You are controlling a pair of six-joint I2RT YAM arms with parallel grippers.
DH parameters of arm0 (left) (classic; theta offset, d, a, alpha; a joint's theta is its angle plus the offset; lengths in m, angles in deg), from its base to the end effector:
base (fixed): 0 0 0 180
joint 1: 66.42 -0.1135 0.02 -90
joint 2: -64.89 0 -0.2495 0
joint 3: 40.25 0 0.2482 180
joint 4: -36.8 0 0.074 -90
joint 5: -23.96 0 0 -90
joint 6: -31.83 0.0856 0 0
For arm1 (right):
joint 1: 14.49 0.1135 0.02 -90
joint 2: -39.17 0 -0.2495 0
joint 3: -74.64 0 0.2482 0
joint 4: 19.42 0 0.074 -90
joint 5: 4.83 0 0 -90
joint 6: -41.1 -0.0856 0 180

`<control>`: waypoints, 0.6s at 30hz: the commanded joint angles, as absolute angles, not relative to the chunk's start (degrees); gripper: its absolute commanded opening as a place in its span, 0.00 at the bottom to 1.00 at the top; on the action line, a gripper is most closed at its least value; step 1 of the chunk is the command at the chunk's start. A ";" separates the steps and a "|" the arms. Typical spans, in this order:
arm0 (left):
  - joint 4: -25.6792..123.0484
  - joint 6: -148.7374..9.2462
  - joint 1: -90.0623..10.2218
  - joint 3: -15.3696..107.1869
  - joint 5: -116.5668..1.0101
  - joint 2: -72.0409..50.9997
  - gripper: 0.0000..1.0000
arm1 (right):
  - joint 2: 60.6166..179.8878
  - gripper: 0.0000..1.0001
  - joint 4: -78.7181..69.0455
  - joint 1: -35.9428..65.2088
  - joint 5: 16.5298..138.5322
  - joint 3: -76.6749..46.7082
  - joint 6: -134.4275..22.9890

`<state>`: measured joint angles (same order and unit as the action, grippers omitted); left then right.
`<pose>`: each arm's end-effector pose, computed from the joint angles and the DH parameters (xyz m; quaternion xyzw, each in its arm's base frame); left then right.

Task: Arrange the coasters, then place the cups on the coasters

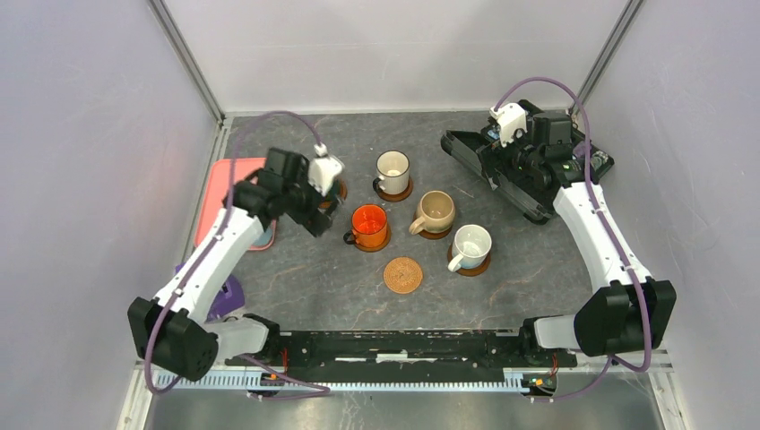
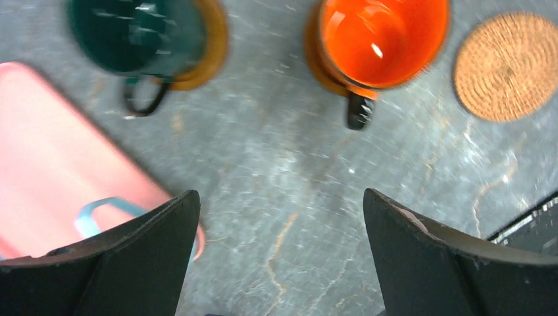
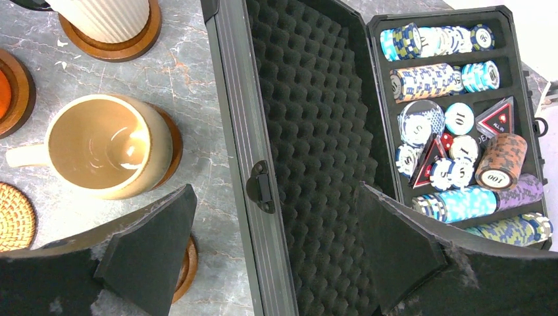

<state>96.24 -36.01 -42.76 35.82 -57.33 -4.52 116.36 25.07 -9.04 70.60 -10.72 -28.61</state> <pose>0.2464 -0.1221 0.2495 0.3902 0.8610 -0.0761 0.3172 0.3332 0.0534 0.2992 -0.2530 0.8501 0.0544 0.4587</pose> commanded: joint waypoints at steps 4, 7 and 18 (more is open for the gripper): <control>108.87 -29.37 -60.62 56.21 -55.19 -16.70 0.99 | 114.82 0.98 24.25 -9.30 69.12 -11.33 -28.94; 109.85 -29.22 -65.33 61.39 -57.23 -22.14 0.94 | 114.54 0.98 24.29 -9.27 69.08 -11.29 -29.13; 108.97 -28.05 -66.33 65.17 -69.60 -34.56 0.83 | 113.33 0.98 24.01 -9.27 69.40 -9.84 -29.50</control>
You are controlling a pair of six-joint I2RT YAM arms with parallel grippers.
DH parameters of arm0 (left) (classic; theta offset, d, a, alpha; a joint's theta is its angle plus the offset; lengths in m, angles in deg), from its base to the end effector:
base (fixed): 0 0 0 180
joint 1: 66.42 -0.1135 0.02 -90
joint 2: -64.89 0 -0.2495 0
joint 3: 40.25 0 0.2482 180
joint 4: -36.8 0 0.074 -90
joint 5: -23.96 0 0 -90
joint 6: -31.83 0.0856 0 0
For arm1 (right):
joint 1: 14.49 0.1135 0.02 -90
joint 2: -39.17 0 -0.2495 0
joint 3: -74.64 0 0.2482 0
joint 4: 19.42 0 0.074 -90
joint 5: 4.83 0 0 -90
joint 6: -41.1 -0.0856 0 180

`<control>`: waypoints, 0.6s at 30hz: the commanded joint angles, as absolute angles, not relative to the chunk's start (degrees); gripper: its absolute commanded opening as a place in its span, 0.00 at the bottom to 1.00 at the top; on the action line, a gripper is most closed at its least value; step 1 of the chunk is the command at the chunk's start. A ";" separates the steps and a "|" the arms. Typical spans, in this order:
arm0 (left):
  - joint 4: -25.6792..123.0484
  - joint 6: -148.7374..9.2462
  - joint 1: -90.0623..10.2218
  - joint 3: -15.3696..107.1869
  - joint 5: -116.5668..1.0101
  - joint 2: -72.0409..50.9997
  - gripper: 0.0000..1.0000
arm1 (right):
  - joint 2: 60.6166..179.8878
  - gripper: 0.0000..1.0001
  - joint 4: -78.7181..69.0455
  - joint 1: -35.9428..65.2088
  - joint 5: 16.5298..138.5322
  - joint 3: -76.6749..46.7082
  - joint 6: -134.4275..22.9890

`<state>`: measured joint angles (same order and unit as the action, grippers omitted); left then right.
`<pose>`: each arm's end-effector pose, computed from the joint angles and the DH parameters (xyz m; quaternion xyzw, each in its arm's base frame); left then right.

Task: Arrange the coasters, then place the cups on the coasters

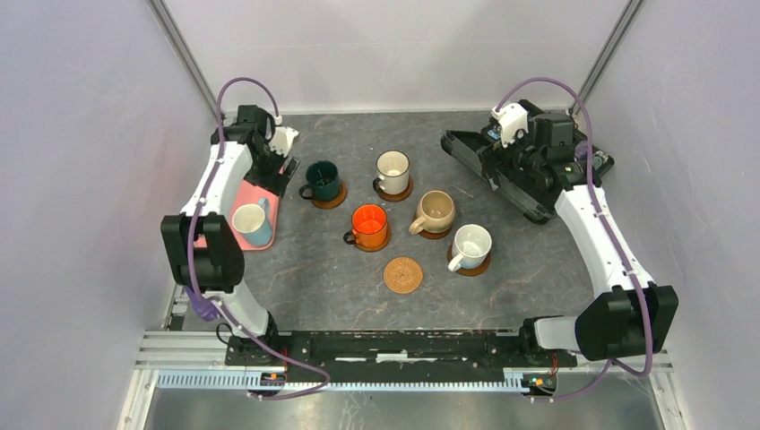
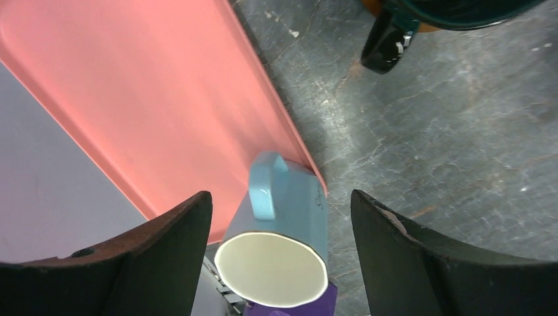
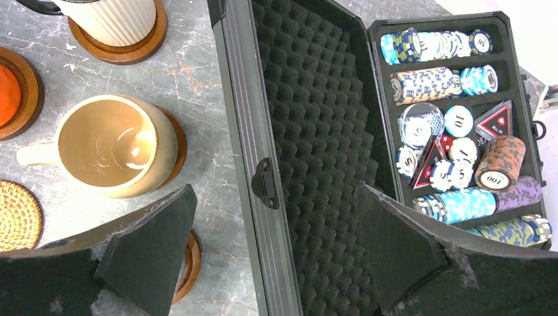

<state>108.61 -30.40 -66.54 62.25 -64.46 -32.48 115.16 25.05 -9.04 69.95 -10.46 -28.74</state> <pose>0.3624 -0.0016 0.2366 0.2367 0.9502 0.0356 0.1994 0.3287 0.0539 0.3043 -0.2544 0.8453 0.0585 0.4662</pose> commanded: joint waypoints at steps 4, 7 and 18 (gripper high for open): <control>106.51 -27.00 -66.33 65.25 -72.61 -36.82 0.83 | 113.13 0.98 23.92 -9.30 69.79 -9.58 -29.39; 106.51 -26.34 -66.33 66.24 -74.21 -38.92 0.83 | 113.21 0.98 24.00 -9.31 69.78 -9.49 -29.48; 106.12 -25.29 -71.97 67.42 -74.90 -42.91 0.81 | 113.60 0.98 24.01 -9.31 70.14 -9.83 -29.13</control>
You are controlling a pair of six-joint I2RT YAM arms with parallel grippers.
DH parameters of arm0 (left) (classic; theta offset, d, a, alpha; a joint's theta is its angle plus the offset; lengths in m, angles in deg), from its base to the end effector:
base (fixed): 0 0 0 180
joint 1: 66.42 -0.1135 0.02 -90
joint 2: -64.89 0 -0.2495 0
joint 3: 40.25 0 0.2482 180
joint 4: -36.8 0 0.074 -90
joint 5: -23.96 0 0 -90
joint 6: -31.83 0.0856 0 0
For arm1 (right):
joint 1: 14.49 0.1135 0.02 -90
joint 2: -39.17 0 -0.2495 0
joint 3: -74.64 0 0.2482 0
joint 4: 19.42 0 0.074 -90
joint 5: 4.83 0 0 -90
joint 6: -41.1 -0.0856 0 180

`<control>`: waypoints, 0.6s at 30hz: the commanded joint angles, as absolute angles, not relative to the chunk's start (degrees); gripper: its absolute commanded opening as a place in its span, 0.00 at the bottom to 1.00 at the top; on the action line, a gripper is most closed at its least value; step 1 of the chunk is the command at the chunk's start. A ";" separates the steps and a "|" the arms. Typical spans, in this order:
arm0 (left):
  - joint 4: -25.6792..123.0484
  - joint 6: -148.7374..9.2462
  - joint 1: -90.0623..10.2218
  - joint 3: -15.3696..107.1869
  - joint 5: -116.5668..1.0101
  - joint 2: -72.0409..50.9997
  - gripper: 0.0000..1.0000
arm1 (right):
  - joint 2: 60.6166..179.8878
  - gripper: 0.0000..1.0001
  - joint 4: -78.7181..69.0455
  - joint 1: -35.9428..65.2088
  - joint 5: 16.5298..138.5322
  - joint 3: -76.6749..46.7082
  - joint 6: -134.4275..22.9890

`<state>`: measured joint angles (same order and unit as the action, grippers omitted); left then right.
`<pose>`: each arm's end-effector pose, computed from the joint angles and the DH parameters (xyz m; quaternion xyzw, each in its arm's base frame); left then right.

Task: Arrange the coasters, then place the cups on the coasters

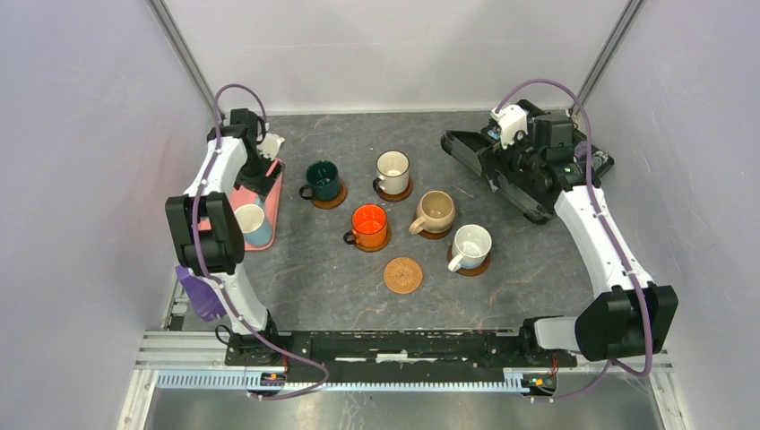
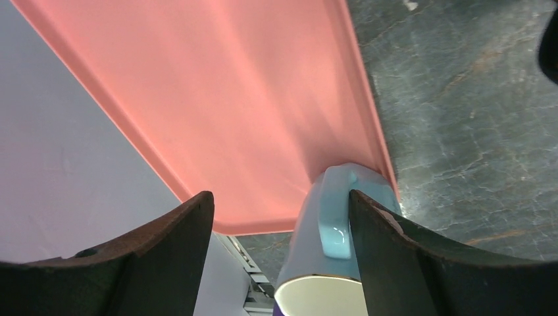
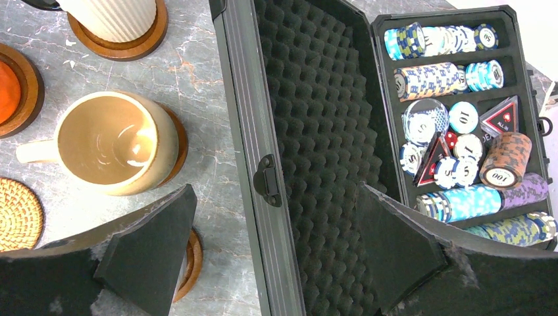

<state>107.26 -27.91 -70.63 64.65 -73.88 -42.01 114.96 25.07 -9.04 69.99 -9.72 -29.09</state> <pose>0.3865 0.0402 0.1921 0.2121 0.9630 0.1096 0.1253 0.3274 0.0538 0.3005 -0.2516 0.8484 0.0604 0.4618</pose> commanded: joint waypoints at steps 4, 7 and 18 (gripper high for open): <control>106.15 -24.99 -73.33 67.53 -75.08 -43.38 0.80 | 113.99 0.98 24.01 -9.32 70.13 -10.13 -29.12; 106.19 -24.82 -74.44 67.43 -75.40 -43.44 0.80 | 114.07 0.98 24.01 -9.31 70.10 -10.10 -29.04; 107.02 -23.87 -80.02 67.08 -75.51 -43.91 0.79 | 114.54 0.98 23.93 -9.32 70.03 -10.46 -29.13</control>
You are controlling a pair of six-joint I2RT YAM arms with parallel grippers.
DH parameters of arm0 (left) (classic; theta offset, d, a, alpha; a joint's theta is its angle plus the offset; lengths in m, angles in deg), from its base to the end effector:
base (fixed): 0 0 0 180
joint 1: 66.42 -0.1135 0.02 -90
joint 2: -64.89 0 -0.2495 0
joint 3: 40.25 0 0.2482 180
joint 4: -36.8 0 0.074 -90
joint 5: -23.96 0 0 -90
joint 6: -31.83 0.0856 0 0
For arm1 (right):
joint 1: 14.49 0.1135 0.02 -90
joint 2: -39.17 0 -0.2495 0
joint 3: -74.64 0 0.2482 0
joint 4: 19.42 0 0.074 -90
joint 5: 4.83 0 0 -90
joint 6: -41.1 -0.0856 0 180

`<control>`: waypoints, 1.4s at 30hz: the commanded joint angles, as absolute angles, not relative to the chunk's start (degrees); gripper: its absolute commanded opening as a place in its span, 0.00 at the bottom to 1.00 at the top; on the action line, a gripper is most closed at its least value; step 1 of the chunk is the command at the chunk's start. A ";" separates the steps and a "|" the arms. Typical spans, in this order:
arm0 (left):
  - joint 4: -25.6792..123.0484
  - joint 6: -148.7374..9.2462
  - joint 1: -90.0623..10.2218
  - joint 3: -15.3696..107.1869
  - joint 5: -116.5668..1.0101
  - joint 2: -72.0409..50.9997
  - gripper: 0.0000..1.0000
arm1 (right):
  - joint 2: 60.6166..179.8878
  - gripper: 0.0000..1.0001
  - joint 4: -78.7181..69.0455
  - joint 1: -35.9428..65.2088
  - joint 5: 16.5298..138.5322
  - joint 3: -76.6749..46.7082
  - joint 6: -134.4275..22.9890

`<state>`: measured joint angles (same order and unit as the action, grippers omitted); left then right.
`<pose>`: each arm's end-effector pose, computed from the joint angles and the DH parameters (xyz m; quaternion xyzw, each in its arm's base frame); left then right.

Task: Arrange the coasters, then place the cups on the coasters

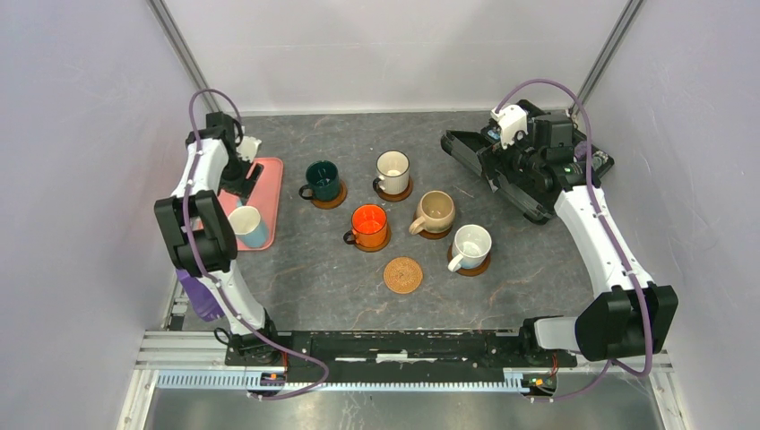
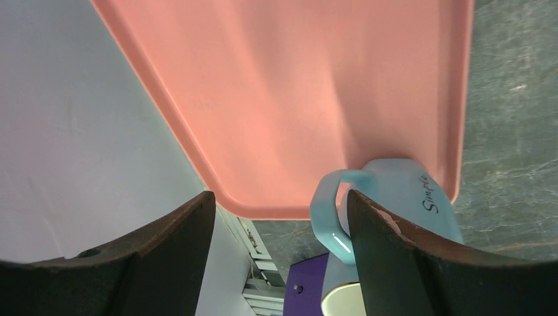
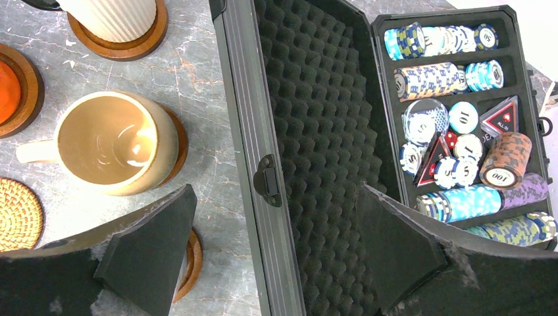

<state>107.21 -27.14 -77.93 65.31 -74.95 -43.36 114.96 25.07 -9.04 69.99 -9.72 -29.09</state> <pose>0.3816 0.0912 0.1871 0.1559 0.9738 0.1247 0.1087 0.3274 0.0538 0.3005 -0.2516 0.8484 0.0604 0.4618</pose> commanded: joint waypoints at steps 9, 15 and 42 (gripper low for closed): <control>108.18 -22.94 -85.06 65.24 -74.60 -42.99 0.79 | 114.69 0.98 23.85 -9.35 69.93 -11.02 -29.17; 108.11 -22.40 -87.88 61.44 -73.45 -40.24 0.78 | 114.35 0.98 23.24 -9.29 69.48 -10.74 -29.83; 113.19 -8.68 -98.45 64.58 -66.31 -31.59 0.92 | 114.55 0.98 24.00 -9.35 64.31 -12.80 -30.02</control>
<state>109.68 -18.29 -97.29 62.25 -69.94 -36.06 115.81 25.16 -9.04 67.28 -11.29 -29.57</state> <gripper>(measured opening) 0.894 0.980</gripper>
